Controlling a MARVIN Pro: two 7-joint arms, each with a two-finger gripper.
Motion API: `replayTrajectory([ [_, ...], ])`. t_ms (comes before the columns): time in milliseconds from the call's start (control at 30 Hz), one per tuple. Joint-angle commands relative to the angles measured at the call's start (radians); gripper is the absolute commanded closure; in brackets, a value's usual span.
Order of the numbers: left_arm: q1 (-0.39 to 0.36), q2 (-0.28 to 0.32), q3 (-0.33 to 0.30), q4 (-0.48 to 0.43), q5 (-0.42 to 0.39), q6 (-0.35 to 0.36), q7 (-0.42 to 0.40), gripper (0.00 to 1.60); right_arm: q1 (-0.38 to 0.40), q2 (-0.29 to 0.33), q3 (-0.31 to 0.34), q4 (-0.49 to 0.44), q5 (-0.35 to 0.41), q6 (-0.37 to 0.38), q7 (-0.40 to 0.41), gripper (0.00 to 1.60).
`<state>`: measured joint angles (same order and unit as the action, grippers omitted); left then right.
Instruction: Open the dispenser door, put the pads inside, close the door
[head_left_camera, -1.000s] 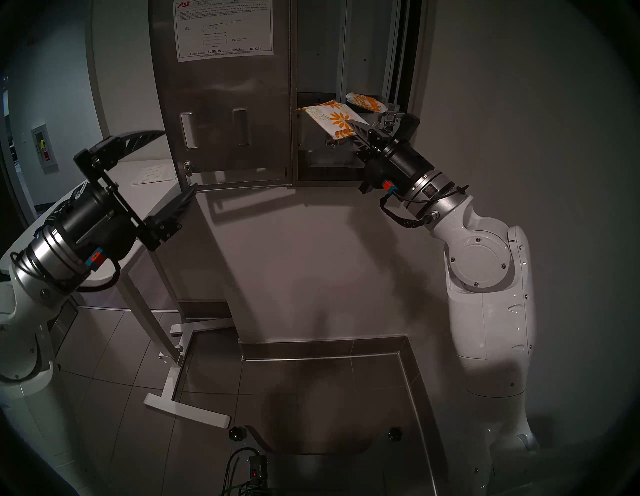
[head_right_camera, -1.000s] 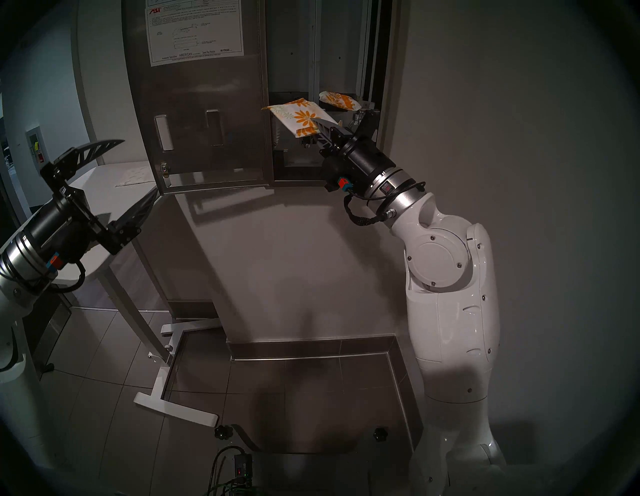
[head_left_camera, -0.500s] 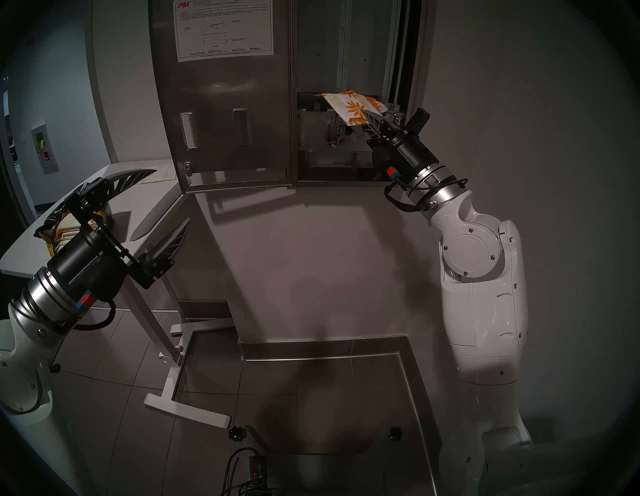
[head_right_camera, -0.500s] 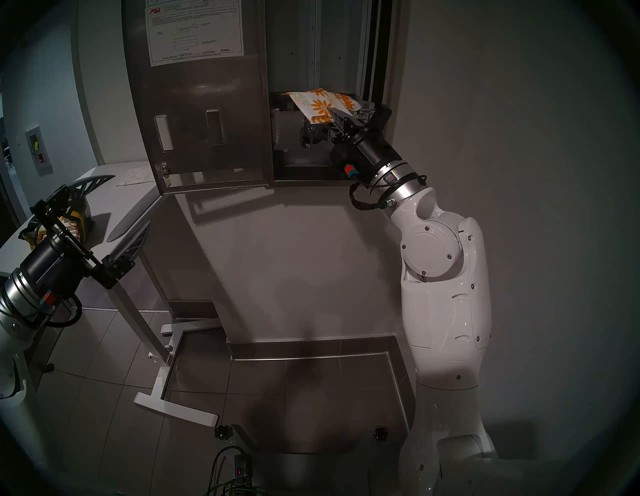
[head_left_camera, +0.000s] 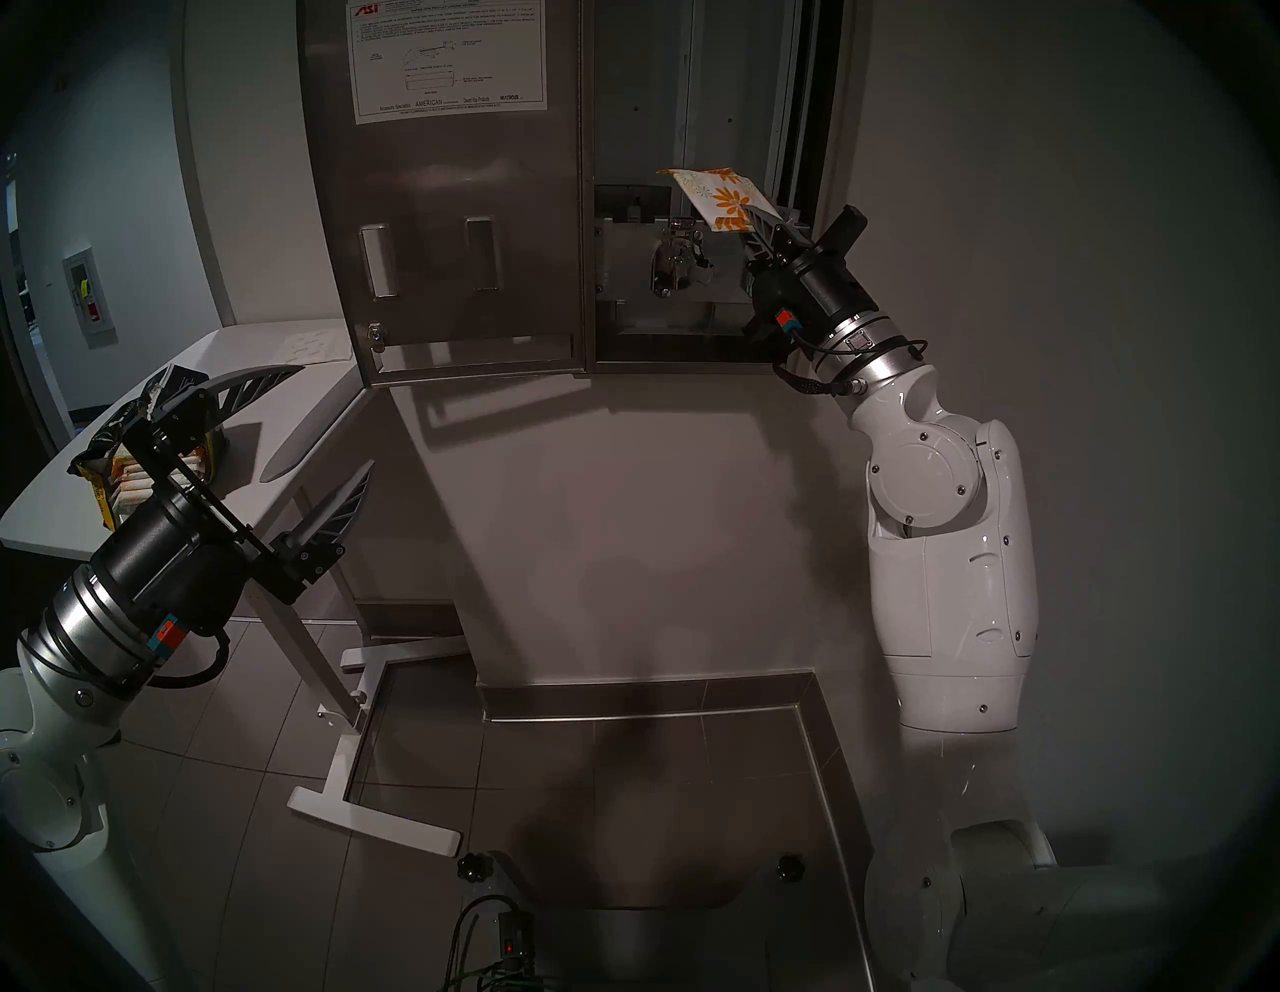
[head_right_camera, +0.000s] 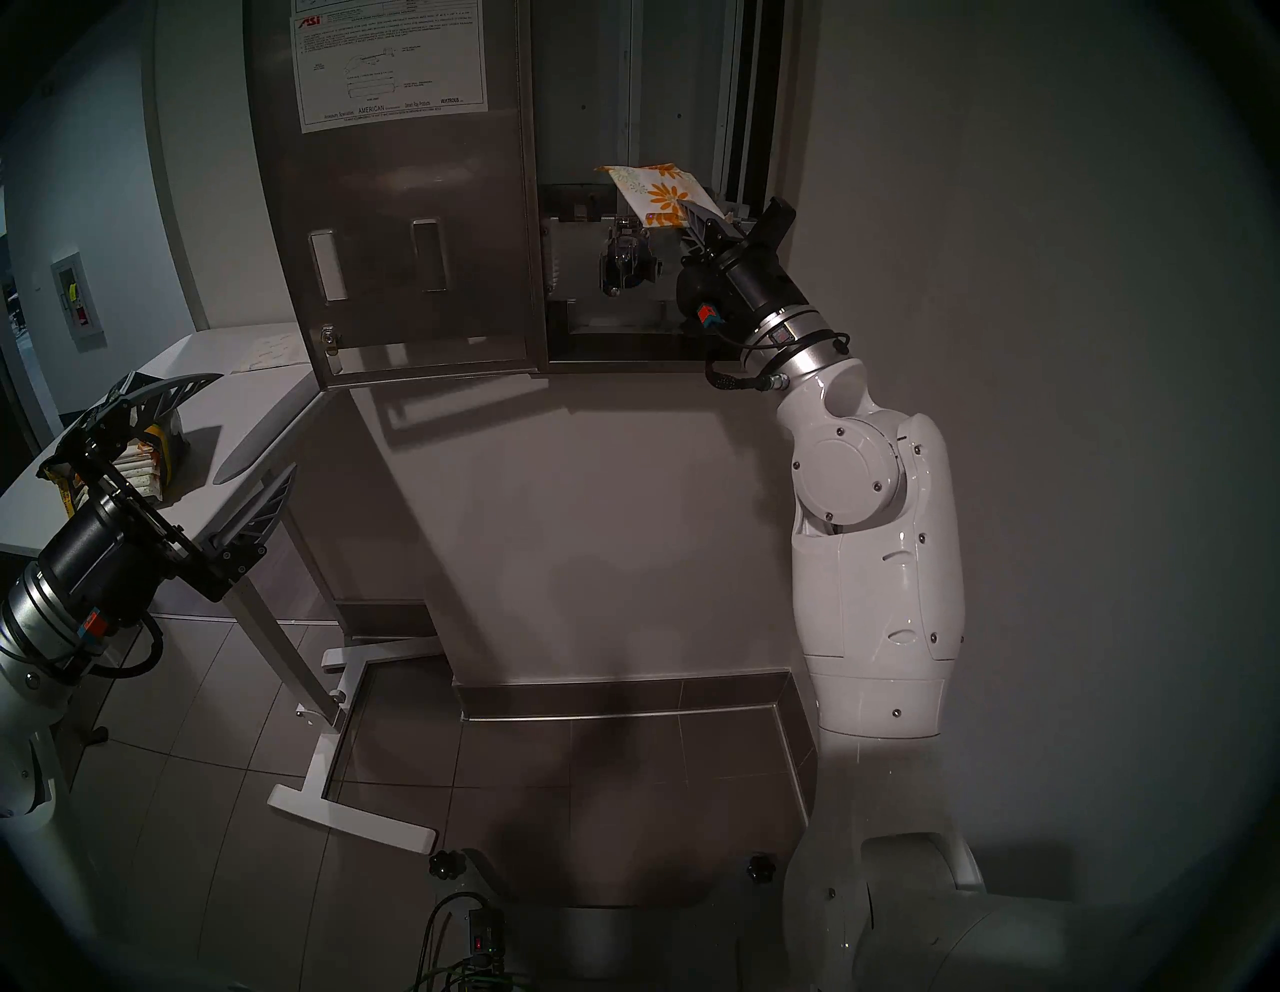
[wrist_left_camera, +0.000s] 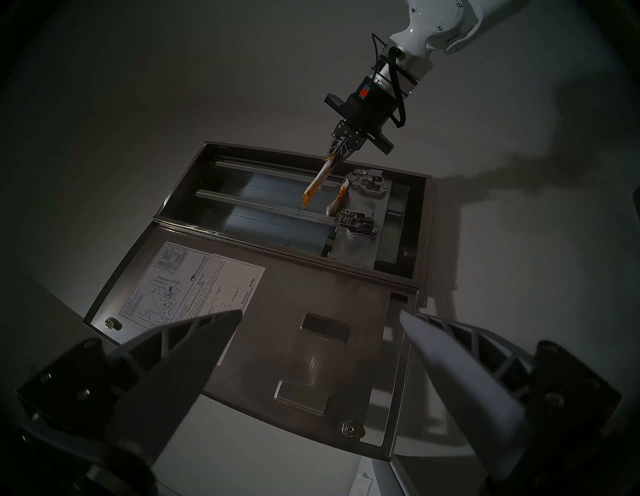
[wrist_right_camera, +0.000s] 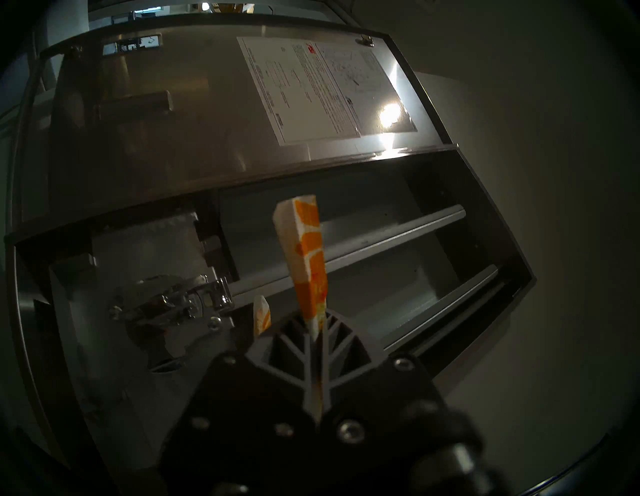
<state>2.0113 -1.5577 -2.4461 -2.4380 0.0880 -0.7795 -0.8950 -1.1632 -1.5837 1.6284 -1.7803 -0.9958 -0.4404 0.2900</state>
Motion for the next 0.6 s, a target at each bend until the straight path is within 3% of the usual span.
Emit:
replayTrajectory([
  [0, 0.001, -0.005, 0.0, -0.006, -0.012, -0.004, 0.006, 0.0, 0.09, -0.017, 0.009, 0.048, -0.016, 0.012, -0.05, 1.6],
  [567, 0.002, -0.011, -0.001, -0.006, -0.013, -0.011, 0.005, 0.0, 0.219, -0.028, 0.015, 0.227, -0.064, 0.026, -0.11, 1.6],
])
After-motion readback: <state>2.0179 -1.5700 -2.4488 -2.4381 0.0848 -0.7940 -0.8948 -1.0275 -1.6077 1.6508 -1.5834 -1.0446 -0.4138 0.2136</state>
